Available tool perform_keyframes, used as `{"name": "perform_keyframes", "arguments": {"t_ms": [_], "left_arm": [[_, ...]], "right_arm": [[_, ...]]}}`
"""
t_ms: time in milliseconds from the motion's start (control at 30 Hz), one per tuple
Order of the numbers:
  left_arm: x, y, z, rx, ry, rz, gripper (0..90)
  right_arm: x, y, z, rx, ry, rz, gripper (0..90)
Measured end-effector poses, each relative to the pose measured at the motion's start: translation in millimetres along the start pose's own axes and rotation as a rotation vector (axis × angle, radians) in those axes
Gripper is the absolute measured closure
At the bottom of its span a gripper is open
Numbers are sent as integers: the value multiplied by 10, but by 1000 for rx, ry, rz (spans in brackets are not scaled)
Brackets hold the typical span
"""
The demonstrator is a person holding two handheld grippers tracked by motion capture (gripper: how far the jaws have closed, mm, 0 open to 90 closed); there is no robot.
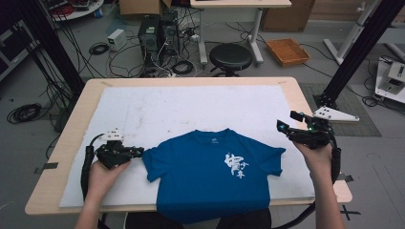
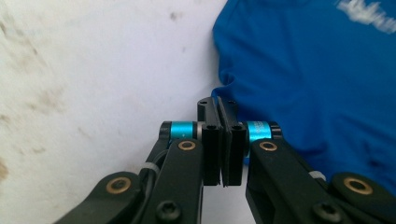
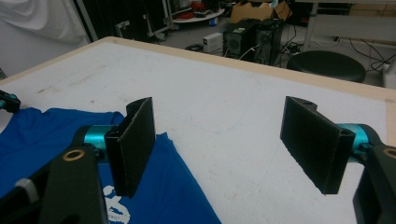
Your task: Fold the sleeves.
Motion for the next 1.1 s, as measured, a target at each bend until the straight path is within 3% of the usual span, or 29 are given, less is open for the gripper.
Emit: {"name": "perform_keyframes", "arguments": {"t_ms": [67,100,133,233,367,500,567,633,667,733,767,800,967,1100], "left_arm": [[99,-25,-99,35,-46,33,883],[99,-25,-99,35,-46,33,883],[177,-62,-199,78,-88,64,883],[222,-159,-331,126,-116,116,883],[145,-393,-487,162,-122,196,883],[-40,-662,-623,196,-112,258,883],[-98,-728,-650,206,-105,266,883],[-278,-910,-714,211,-77,283,883],[-278,-910,-714,211,-77,283,883],[-472,-1038,-753,214,-53,278,883],[-472,-1038,-753,214,-53,278,883],[-607,-1078,-761,218,-37,267,883],[-911,-1156,-765,257,-22,274,883],[-1035,-1194,-767,248,-30,273,881]], "right_arm": [[2,-5,-2,2,-2,-1,264],[3,-10,-2,5,-2,2,264],[4,-13,-2,5,-3,4,264],[10,-13,0,8,1,8,264],[34,-10,-18,11,-7,13,264],[62,-18,-26,13,-11,15,264],[70,-18,-27,9,-12,16,264],[75,-21,-29,12,-13,19,265],[76,-21,-29,14,-13,20,264],[76,-23,-28,14,-12,21,264],[75,-23,-28,14,-12,22,264],[74,-22,-26,13,-11,23,265],[72,-31,-6,13,-3,31,265],[71,-49,7,13,-4,34,265]]}}
Point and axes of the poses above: each handheld gripper's, and its own axes: x roughly backward along the jaws, z roughly out of its underside, y roughly to its left, the point moved 7 cm from there along -x, roughly forward along the jaws, and after that the axes turned 7 degrees about -z, right-handed, at the moved point
